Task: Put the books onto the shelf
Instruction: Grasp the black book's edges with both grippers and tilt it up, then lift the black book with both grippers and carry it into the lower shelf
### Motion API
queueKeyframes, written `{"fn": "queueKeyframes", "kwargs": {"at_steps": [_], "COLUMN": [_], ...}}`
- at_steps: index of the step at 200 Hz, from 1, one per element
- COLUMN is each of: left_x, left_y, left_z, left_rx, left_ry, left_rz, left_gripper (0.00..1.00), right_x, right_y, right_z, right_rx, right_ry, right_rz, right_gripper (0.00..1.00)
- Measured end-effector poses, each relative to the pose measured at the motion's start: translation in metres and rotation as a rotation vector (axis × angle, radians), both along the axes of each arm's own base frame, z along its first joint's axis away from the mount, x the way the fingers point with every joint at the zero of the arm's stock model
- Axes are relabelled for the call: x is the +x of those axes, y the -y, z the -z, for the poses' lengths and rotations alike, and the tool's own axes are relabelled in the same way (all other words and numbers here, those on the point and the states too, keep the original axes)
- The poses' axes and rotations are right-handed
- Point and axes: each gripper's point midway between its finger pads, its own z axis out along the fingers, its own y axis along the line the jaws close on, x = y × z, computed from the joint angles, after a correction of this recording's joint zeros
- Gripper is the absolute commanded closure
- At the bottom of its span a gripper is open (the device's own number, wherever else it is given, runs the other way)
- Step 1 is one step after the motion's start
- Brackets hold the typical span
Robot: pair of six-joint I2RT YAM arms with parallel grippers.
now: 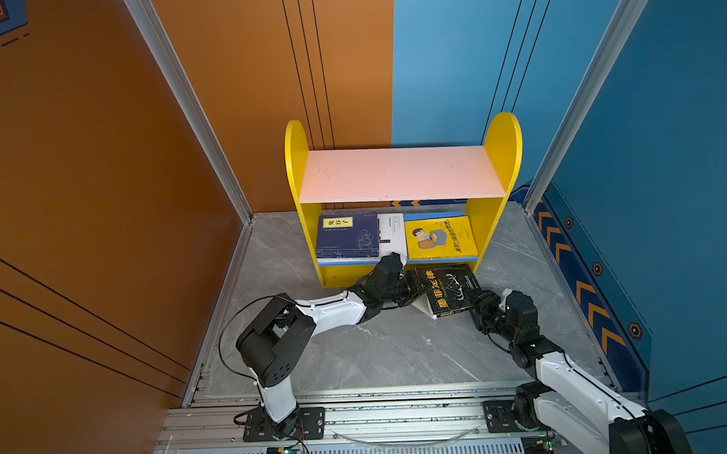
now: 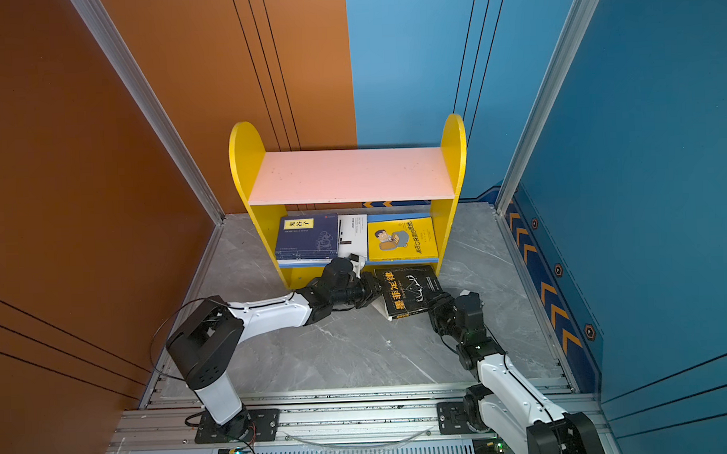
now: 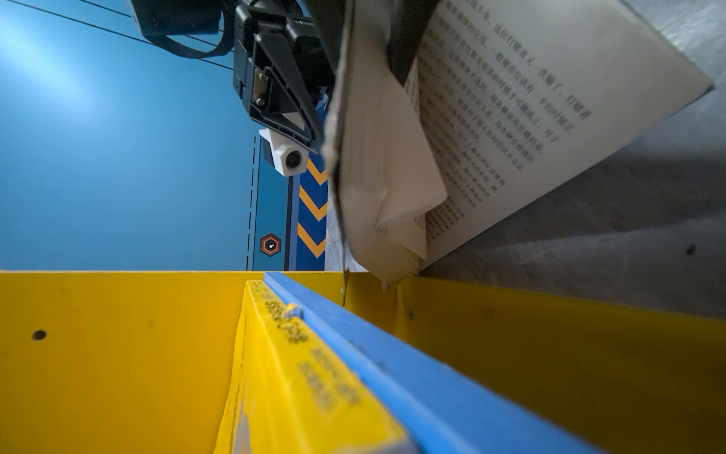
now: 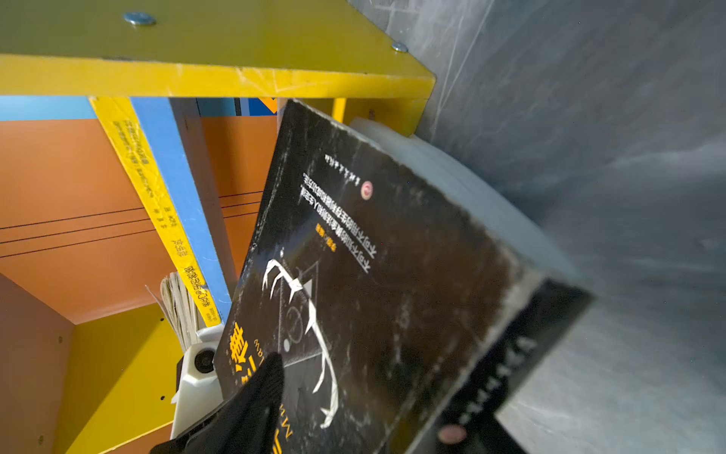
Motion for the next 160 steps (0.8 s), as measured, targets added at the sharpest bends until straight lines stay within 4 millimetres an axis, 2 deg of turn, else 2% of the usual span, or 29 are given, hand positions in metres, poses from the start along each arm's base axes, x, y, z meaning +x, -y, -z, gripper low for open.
{"fn": "queueKeyframes", "kwargs": {"at_steps": [11,27,51,66,90,121,136,160], "left_x": [0.0,0.0,0.0,0.0,0.0,-0.004,-0.006,-0.008], "left_y": [0.001,0.002,0.002,0.001,0.0,-0.009,-0.018,-0.034], "left_z": [0.0,0.0,0.0,0.0,0.002,0.003,-0.008,-0.04], "left_rx": [-0.004,-0.005,-0.007,-0.01,-0.003,0.063,0.1,0.141], "left_ry": [-0.003,-0.006,-0.007,-0.013,-0.015,0.015,0.057,0.17], "left_rz": [0.002,0.003,0.005,0.008,0.009,0.02,0.015,-0.001], "left_gripper": [0.91,0.86,0.65,0.52,0.34,0.23,0.2,0.16], "right_x": [0.001,0.002,0.002,0.004,0.005,-0.002,-0.008,-0.019], "right_y": [0.0,-0.001,-0.001,-0.001,0.001,0.005,0.008,0.008], "right_z": [0.0,0.001,0.002,-0.003,-0.02,-0.058,-0.074,-0.091], "right_rx": [0.001,0.002,0.001,0.006,-0.015,-0.064,-0.078,-0.082], "right_ry": [0.003,-0.001,-0.005,0.0,0.023,0.08,0.101,0.117], "right_rz": [0.005,0.004,0.003,0.006,-0.003,-0.036,-0.057,-0.107], "right_gripper": [0.52,0.62,0.8,0.88,0.91,0.91,0.92,0.92]}}
